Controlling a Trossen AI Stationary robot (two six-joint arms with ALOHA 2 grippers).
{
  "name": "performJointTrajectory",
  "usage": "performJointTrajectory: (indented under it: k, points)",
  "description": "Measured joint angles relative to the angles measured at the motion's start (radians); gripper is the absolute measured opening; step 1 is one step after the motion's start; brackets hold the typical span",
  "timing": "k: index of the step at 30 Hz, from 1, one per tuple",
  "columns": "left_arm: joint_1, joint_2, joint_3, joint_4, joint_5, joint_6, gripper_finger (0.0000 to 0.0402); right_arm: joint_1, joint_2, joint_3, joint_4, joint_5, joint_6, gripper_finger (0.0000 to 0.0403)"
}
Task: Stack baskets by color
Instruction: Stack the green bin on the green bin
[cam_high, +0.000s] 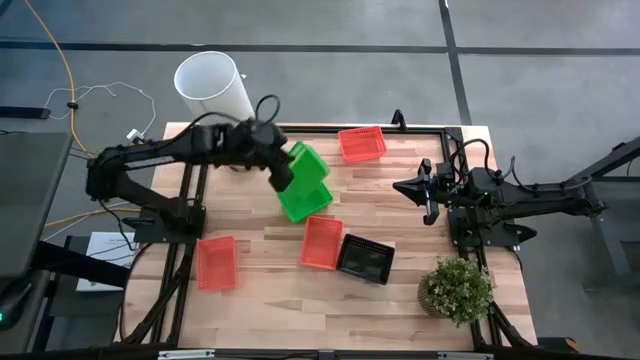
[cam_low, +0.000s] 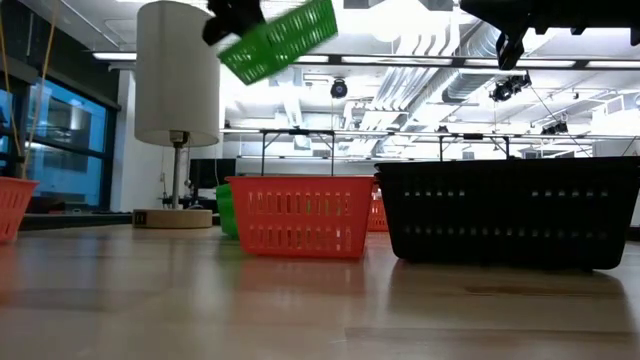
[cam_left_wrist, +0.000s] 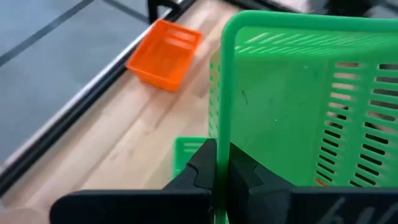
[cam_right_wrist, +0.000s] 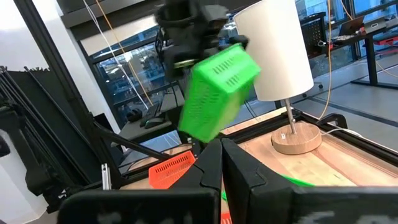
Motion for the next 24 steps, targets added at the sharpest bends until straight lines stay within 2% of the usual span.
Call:
performJointTrajectory:
  k: [8,14,24]
  points:
    - [0.089,0.239,0.091,-0.136,0.089,0.104,0.0000,0.000,0.000,0.000,0.000,0.000,0.000,0.0000]
    - [0.093,0.393,0.098,-0.130,0.091,0.144,0.0000,0.000,0.000,0.000,0.000,0.000,0.000,0.0000]
    - [0.107,0.484,0.098,-0.147,0.143,0.144,0.0000,0.000,0.000,0.000,0.000,0.000,-0.003,0.0000]
